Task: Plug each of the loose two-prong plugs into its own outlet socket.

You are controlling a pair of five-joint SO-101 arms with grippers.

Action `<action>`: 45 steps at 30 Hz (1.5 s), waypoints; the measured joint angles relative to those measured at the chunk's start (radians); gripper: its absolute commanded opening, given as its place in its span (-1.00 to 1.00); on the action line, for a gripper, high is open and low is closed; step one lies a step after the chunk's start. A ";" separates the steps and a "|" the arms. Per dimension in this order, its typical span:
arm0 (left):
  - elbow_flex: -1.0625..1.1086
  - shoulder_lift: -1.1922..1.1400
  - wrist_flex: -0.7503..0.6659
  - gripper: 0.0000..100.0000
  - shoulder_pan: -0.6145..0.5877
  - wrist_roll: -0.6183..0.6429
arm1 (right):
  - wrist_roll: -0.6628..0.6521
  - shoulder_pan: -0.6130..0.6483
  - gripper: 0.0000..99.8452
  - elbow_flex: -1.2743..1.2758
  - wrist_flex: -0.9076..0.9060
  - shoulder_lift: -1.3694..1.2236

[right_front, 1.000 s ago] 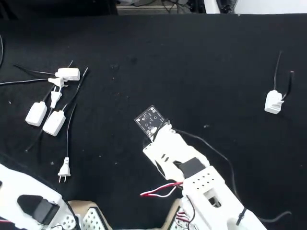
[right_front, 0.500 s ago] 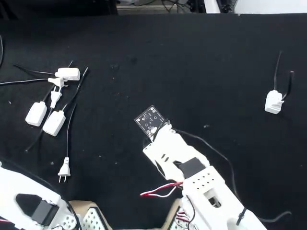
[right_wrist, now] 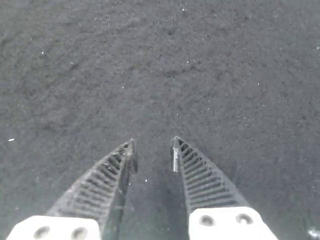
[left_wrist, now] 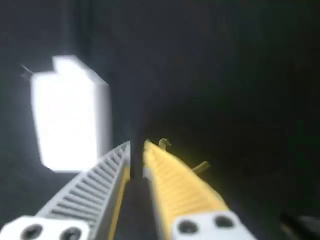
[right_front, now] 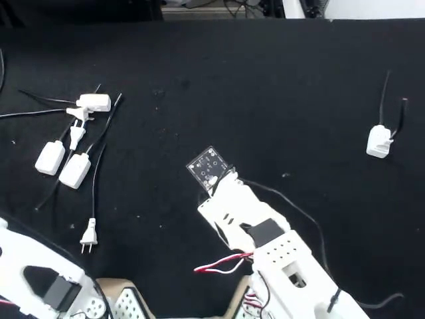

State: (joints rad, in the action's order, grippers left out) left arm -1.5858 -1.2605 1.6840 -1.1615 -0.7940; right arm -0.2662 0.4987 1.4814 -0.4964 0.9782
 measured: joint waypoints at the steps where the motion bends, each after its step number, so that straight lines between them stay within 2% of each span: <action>1: -0.006 0.002 0.032 -0.94 0.003 0.020 | 0.000 0.000 -0.79 0.000 0.000 0.000; 4: -0.025 0.006 0.057 -0.93 0.009 0.110 | 0.000 0.000 -0.79 0.000 0.000 0.000; 7: -0.026 0.008 0.063 -0.90 0.009 0.133 | 0.000 0.000 -0.79 0.000 0.000 0.000; 13: -0.026 0.078 0.020 -0.52 0.009 0.098 | 0.000 0.000 -0.79 0.000 0.000 0.000; 21: -0.028 0.060 -0.267 -0.51 -0.055 -0.049 | 0.000 0.000 -0.79 0.000 0.000 0.000; 27: -0.026 -0.009 -0.423 -0.46 -0.104 -0.077 | 0.000 0.000 -0.79 0.000 0.000 0.000; 42: -0.043 -0.060 -0.462 -0.49 -0.115 -0.078 | 0.000 0.000 -0.79 0.000 0.000 0.000; 45: -0.041 -0.044 -0.476 -0.49 -0.115 -0.048 | 0.000 0.000 -0.79 0.000 0.000 0.000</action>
State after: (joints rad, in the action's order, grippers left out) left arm -1.6272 -1.3050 1.2083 -1.2766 -0.8416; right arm -0.2662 0.4987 1.4814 -0.4964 0.9782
